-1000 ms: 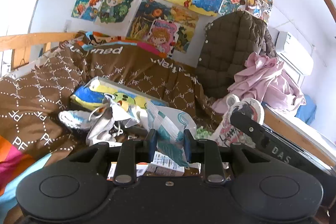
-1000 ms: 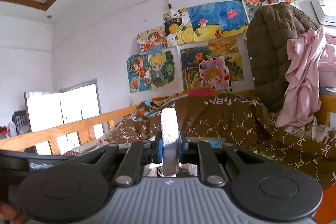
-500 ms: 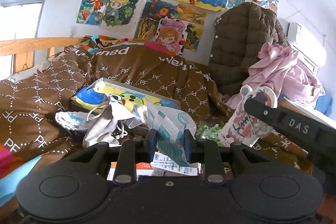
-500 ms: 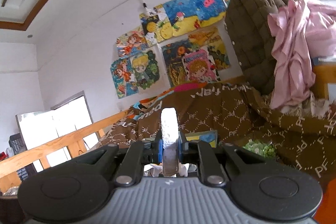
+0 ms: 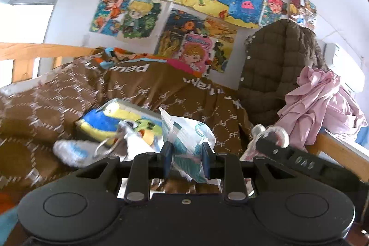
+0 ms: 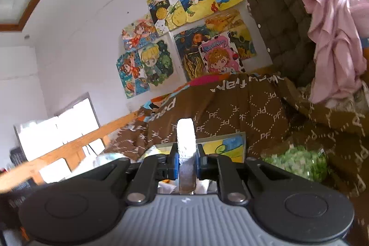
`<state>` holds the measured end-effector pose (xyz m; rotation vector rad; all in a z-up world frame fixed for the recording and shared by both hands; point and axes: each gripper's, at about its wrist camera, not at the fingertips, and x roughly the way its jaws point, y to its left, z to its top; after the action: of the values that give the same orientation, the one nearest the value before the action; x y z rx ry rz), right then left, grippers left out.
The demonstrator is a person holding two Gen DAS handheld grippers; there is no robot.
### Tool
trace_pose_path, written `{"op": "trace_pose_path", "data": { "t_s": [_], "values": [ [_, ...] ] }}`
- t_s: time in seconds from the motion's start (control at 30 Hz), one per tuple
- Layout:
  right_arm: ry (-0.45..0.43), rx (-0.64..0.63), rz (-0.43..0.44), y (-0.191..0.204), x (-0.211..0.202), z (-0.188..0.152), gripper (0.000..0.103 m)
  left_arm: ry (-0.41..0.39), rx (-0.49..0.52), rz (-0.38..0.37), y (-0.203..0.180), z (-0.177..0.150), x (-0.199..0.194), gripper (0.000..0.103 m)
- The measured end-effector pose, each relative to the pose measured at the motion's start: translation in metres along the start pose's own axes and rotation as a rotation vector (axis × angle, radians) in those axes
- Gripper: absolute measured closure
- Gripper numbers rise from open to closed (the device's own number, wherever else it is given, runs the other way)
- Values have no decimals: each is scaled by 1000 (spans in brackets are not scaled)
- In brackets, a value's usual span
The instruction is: Organize soft objects
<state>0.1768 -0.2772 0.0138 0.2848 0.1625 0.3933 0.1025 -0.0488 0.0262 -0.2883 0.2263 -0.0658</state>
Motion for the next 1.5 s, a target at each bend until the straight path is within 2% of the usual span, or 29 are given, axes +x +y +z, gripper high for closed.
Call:
{"op": "trace_pose_path", "data": {
  "t_s": [0.17,0.33,0.47,0.6,0.83,1.1,1.27,1.4,1.5],
  "values": [
    [-27,-29,-15,-4,55,11,88,11,44,-66,16,20,50,74],
    [-9,-55,-37,-10,108,9,88,43,81,-107,32,35,109,74],
    [14,-83,-55,-17,127,-1,88,67,80,-135,45,36,154,74],
    [34,-57,-65,-29,140,-11,88,118,16,-133,58,30,198,74],
    [59,-7,-66,-46,156,-16,88,216,-22,-130,64,16,257,74],
    [70,-76,-107,-33,162,-19,88,297,6,-148,61,16,287,74],
    [127,-113,-142,-20,175,-23,88,328,11,-127,65,17,292,74],
    [192,-91,-148,-20,182,-29,86,348,23,-133,68,17,292,73],
    [198,-54,-123,-23,181,-30,82,347,25,-130,73,17,290,73]
  ]
}}
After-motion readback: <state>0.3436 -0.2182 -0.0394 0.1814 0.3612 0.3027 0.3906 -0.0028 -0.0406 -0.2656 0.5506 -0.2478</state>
